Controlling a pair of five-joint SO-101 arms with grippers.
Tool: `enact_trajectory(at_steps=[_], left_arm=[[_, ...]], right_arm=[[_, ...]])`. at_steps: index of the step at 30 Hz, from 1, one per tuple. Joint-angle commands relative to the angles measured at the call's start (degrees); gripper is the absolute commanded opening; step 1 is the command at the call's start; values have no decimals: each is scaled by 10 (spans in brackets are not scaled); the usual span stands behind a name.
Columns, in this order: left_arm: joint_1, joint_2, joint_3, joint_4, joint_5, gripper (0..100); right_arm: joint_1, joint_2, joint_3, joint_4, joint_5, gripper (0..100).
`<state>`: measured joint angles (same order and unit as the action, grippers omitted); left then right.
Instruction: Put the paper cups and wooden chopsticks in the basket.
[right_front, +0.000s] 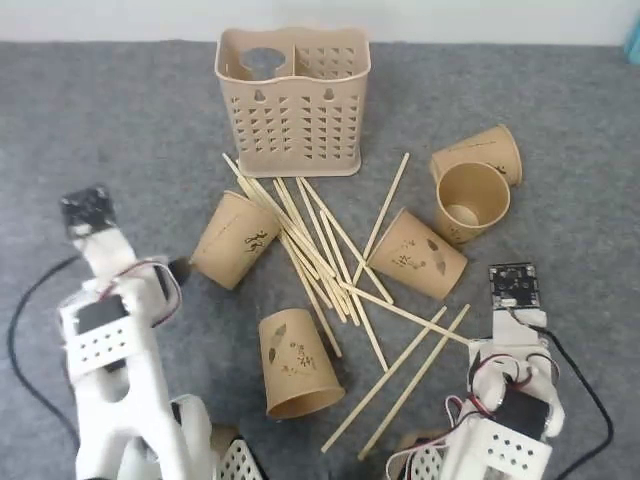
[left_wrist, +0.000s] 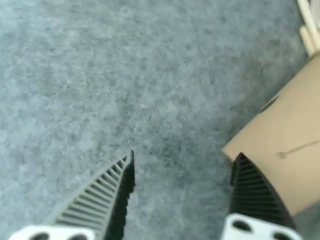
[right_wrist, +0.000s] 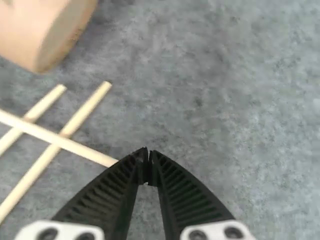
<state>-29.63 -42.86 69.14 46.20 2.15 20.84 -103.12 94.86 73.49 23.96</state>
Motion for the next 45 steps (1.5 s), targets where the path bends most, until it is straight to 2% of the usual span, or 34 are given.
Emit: enact_trajectory(at_steps=[1,6,9,13,15,21,26,29,38,45], left_arm=[[8,-21,13,-43,-3,297],[6,-20,13,-46,-2,297],[2,1,3,-54,2,297],[-24,113,-64,-61,32,297],[-38,192,-115,-58,48,297],[-59,361,-270,37,100,297],[-67,403,-313,63,109,297],[-66,403,-313,63,108,297],[-64,403,-313,62,108,297],[-64,403,-313,62,108,297]], right_arm=[[21,-9,-69,-4,1,9],[20,-4,-183,-7,1,8],[20,48,-273,-4,1,8],[15,234,-408,0,-6,8],[-2,358,-482,11,-33,9],[-68,690,-722,115,-109,16],[-97,872,-924,176,-200,132],[-120,961,-1027,198,-217,128],[-139,1193,-1189,161,-284,113],[-140,1313,-1224,150,-285,108]])
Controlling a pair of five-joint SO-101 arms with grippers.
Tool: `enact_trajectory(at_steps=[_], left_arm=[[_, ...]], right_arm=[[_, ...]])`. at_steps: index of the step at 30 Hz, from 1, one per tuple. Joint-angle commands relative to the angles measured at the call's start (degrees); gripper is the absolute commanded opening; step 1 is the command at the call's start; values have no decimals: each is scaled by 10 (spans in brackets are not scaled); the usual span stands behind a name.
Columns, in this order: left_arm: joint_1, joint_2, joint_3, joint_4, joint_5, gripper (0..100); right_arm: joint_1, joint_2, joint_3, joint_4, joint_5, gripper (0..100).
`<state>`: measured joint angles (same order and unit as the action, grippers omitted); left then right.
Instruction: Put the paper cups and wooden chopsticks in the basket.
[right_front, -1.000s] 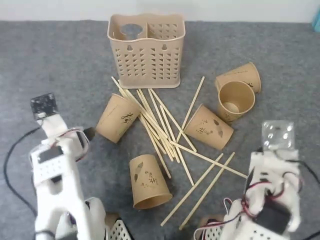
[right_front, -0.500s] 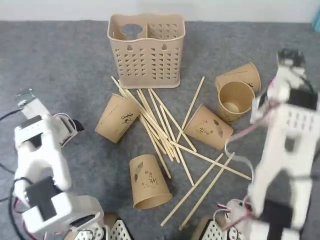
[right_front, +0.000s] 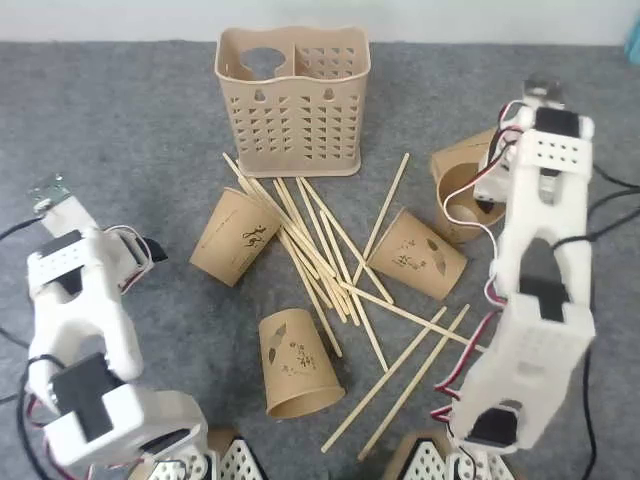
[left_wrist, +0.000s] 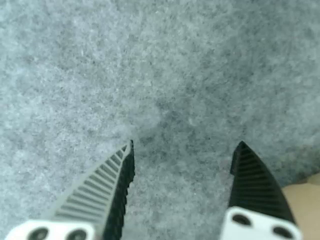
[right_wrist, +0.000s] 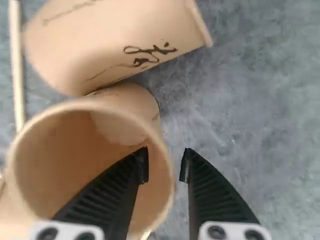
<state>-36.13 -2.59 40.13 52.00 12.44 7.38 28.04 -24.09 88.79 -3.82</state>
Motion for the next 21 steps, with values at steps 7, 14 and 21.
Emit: enact_trajectory(at_steps=[7,14,21], left_arm=[[2,0,-24,4,5,297],[7,0,-23,4,4,297],[7,0,-23,4,4,297]], right_arm=[[-57,-53,-40,71,40,6],[-111,-178,-109,122,39,6],[-133,-186,-345,138,-4,6]])
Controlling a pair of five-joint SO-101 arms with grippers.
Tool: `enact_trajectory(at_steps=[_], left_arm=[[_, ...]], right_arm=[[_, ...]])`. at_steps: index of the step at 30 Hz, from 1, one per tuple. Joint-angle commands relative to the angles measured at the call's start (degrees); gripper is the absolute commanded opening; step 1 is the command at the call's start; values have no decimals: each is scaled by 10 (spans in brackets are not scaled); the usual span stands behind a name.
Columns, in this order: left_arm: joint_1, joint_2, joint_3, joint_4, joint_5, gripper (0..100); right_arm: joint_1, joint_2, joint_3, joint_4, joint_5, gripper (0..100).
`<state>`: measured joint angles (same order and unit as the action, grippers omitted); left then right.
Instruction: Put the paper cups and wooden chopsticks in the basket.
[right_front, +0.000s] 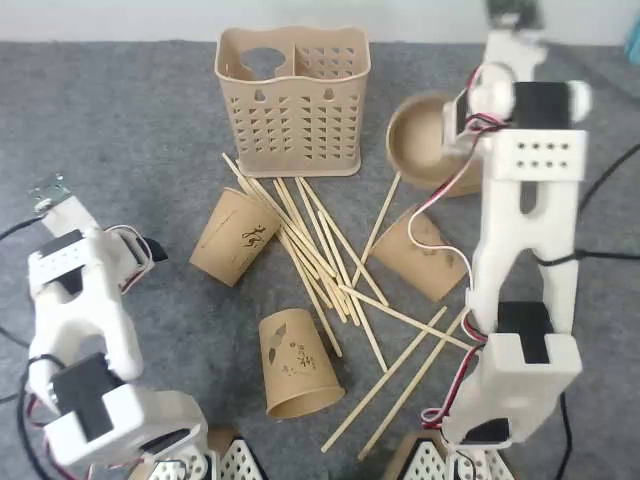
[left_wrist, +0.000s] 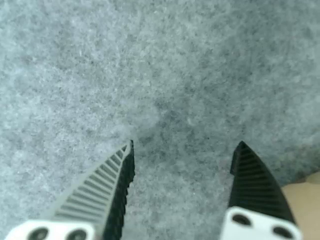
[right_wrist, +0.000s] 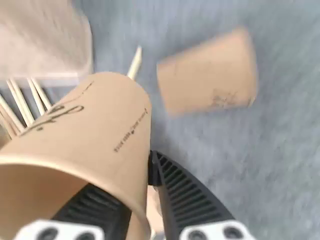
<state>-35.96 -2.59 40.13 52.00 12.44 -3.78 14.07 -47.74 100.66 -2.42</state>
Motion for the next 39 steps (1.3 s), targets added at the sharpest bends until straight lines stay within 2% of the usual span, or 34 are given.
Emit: enact_trajectory(at_steps=[1,6,11,18,24,29,34,39], left_arm=[[5,0,-23,4,4,297],[5,0,-23,4,4,297],[4,0,-23,4,4,297],[5,0,-22,-4,4,297],[5,0,-22,-5,4,297],[5,0,-22,-6,4,297],[6,0,-22,-7,4,297],[6,0,-22,-7,4,297]], right_arm=[[-34,-46,-135,15,-19,6],[-116,-46,-217,-65,-18,6],[-169,-45,-155,-183,-16,6],[-162,-9,-43,-293,18,7],[-132,76,-85,-316,20,7],[-129,138,-151,-279,22,12],[-131,170,-218,-245,33,135],[-131,172,-260,-240,33,146]])
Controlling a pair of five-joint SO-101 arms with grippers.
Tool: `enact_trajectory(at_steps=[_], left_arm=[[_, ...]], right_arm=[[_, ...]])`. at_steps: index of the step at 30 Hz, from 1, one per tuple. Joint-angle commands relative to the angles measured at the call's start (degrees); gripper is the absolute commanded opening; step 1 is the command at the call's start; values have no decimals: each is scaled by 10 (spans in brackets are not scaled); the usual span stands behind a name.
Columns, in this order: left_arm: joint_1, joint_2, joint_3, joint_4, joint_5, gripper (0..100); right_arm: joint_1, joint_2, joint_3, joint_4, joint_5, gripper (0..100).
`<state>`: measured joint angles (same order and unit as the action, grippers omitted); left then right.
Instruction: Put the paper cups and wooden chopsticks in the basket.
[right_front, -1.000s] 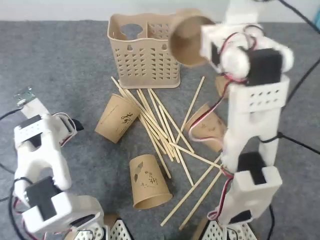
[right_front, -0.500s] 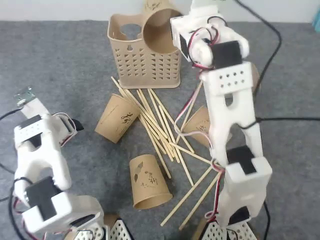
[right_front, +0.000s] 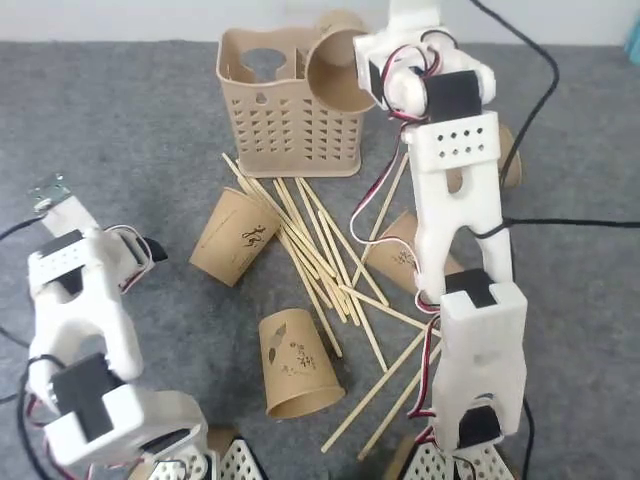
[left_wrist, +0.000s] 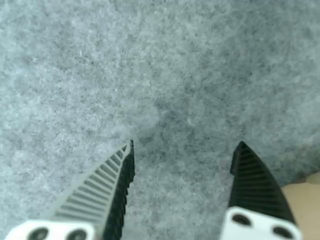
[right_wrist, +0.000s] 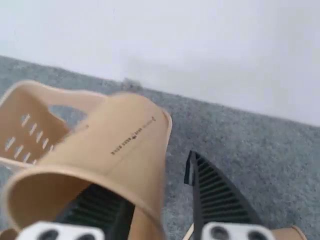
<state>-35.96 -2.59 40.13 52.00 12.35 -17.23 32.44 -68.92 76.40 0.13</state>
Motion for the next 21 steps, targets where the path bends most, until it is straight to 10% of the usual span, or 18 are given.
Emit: enact_trajectory(at_steps=[1,21], left_arm=[[6,0,-22,-7,5,297],[6,0,-22,-7,5,297]], right_arm=[[4,-12,-62,5,7,151],[6,-81,-69,101,11,6]])
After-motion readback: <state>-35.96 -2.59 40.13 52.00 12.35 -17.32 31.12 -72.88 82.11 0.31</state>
